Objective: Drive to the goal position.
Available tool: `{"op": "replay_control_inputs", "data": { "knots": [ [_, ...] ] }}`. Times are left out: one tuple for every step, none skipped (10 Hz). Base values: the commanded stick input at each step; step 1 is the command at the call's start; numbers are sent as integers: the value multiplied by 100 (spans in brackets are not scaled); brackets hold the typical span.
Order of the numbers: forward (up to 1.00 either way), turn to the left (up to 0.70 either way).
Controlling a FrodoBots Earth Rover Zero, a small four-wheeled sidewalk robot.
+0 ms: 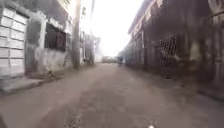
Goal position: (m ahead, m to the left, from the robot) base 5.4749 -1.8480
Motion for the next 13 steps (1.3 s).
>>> {"op": "replay_control_inputs", "data": {
  "knots": [
    [100, 0],
    [100, 0],
    [100, 0],
    [100, 0],
    [100, 0],
    [100, 0],
    [100, 0],
    [100, 0],
    [100, 0],
    [100, 0],
    [100, 0],
    [100, 0],
    [100, 0]
  ]
}}
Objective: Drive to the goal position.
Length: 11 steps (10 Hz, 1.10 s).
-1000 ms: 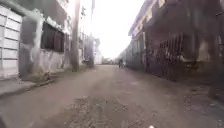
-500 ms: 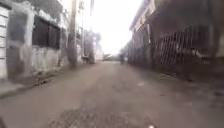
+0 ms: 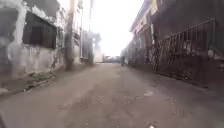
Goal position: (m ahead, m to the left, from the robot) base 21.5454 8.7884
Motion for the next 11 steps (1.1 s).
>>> {"op": "replay_control_inputs", "data": {
  "knots": [
    [100, 0],
    [100, 0],
    [100, 0],
    [100, 0],
    [100, 0],
    [100, 0],
    [100, 0],
    [100, 0],
    [100, 0],
    [100, 0],
    [100, 0]
  ]
}}
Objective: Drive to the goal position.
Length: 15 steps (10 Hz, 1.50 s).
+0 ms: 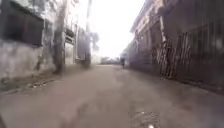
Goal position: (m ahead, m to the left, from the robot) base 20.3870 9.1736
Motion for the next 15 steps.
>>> {"op": "replay_control_inputs", "data": {
  "knots": [
    [100, 0],
    [100, 0],
    [100, 0],
    [100, 0],
    [100, 0],
    [100, 0],
    [100, 0],
    [100, 0],
    [100, 0],
    [100, 0],
    [100, 0],
    [100, 0],
    [100, 0],
    [100, 0],
    [100, 0]
  ]
}}
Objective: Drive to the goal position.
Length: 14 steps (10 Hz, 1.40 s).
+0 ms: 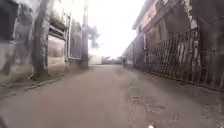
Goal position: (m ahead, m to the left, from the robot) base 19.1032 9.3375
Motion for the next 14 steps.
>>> {"op": "replay_control_inputs", "data": {
  "knots": [
    [100, 0],
    [100, 0],
    [100, 0],
    [100, 4],
    [100, 18],
    [100, 0],
    [100, 0],
    [100, 0],
    [100, 0],
    [100, 0],
    [100, 0],
    [100, 0],
    [100, 0],
    [100, 0]
  ]
}}
